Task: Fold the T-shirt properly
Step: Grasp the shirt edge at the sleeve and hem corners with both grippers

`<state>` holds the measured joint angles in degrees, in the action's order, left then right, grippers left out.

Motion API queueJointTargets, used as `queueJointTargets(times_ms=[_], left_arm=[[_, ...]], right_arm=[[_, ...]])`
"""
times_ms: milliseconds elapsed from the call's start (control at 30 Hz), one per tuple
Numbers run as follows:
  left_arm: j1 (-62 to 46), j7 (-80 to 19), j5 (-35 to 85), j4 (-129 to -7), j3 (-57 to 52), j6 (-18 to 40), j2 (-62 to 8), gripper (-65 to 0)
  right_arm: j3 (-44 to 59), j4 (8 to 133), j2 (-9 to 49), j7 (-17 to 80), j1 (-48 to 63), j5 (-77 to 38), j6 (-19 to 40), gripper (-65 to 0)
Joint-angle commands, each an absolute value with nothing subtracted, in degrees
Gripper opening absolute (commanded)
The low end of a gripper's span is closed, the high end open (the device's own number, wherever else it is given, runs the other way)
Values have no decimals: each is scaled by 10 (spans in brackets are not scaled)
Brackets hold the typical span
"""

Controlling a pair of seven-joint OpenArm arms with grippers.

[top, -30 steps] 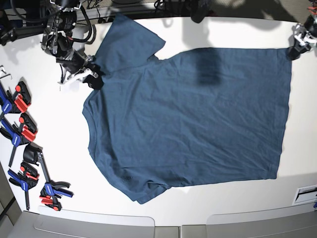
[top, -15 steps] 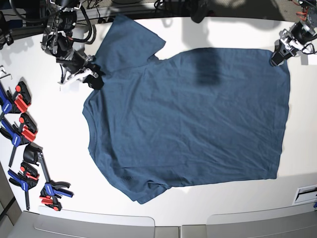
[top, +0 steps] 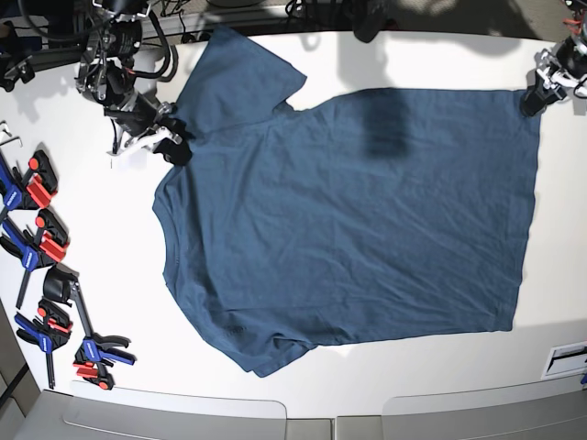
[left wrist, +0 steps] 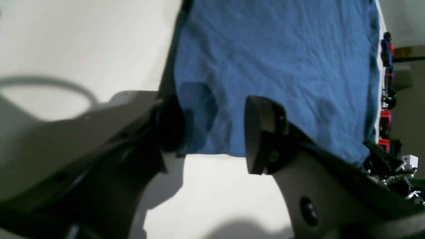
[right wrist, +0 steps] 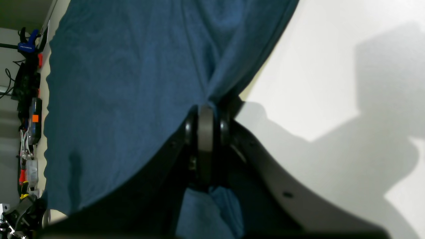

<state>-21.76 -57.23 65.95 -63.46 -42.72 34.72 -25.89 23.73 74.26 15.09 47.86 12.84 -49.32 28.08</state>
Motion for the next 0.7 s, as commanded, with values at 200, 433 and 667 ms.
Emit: queueJointTargets(times_ms=[200,433,667], left_arm=[[-225,-591,631,-635,-427,332,-265,-360],[-225,-591,631,-635,-427,332,-250,-361],[-226,-589,630,-635,-427,332,-241,-618]], right_arm=[[237,742,154,492,130,-495,272,-650],[237,742,154,492,130,-495,272,-650],[237,742,154,498,130,-495,272,-650]])
